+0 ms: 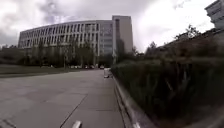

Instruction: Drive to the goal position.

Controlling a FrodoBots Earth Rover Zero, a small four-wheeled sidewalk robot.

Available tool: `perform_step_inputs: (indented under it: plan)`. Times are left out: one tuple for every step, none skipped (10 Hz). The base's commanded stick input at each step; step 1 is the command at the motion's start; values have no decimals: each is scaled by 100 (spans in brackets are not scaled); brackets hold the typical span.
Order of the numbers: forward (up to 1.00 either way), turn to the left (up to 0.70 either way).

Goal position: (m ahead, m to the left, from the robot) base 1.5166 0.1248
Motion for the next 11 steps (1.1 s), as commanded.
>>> perform_step_inputs:
  plan:
    - [70, 0]
    - [70, 0]
    - [70, 0]
    - [70, 0]
    - [70, 0]
    - [70, 0]
    - [70, 0]
    - [70, 0]
    - [70, 0]
    - [70, 0]
    - [70, 0]
